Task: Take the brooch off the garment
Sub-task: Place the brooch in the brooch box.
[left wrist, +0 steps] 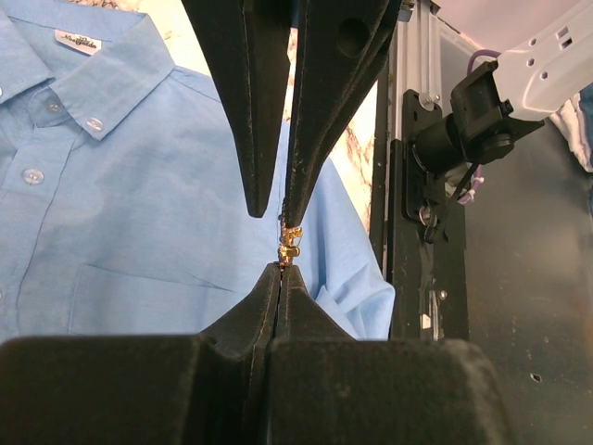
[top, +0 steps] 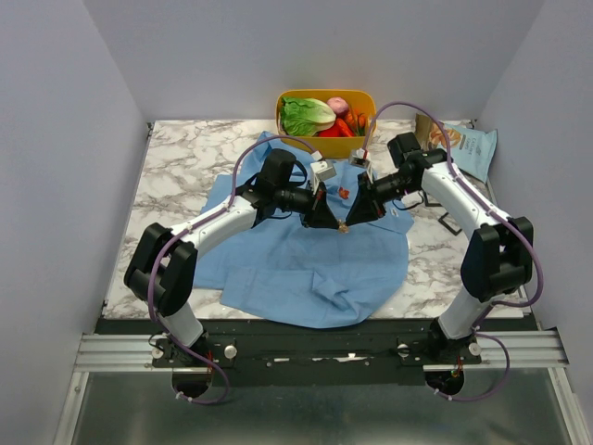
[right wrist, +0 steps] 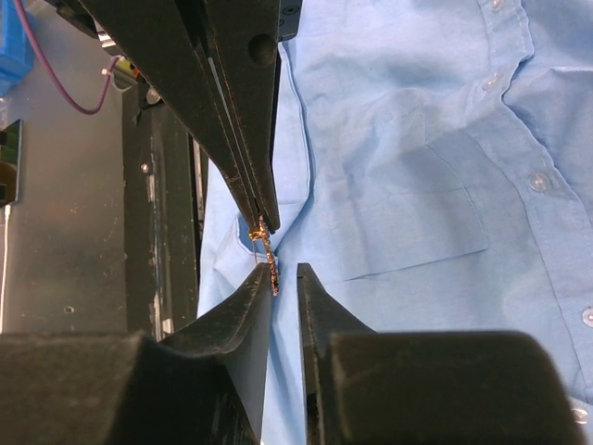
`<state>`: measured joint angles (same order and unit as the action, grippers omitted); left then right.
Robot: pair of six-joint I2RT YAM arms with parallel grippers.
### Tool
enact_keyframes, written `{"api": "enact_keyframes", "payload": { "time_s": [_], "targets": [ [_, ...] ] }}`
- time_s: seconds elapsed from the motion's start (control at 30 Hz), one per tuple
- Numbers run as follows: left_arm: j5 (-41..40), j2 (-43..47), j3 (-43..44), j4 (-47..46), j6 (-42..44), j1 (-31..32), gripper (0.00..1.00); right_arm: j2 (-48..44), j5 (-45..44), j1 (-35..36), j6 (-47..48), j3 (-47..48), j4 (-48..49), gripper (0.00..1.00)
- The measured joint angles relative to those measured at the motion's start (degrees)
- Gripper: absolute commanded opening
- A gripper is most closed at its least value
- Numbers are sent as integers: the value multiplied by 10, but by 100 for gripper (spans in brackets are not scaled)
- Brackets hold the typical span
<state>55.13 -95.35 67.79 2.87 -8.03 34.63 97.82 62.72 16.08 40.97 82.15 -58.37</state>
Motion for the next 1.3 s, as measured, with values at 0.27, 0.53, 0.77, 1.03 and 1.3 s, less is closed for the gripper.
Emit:
{"api": "enact_keyframes", "payload": {
  "time_s": [0.27, 0.53, 0.77, 1.03, 1.3],
  "targets": [
    [-1, 0, 0, 0, 0, -1, 0, 0, 4, 2, -4, 0, 0, 1],
    [0, 0, 0, 2, -2, -1, 0, 0, 4, 4, -4, 0, -1, 7],
    [0, 0, 0, 7, -2, -1, 0, 6, 4, 6, -3, 0, -3, 15],
    [0, -2, 0, 16, -2, -1, 0, 15, 5, 12, -3, 2, -7, 7],
    [0, -3, 0, 16, -2, -1, 3, 15, 4, 12, 3, 2, -9, 1]
  ]
}}
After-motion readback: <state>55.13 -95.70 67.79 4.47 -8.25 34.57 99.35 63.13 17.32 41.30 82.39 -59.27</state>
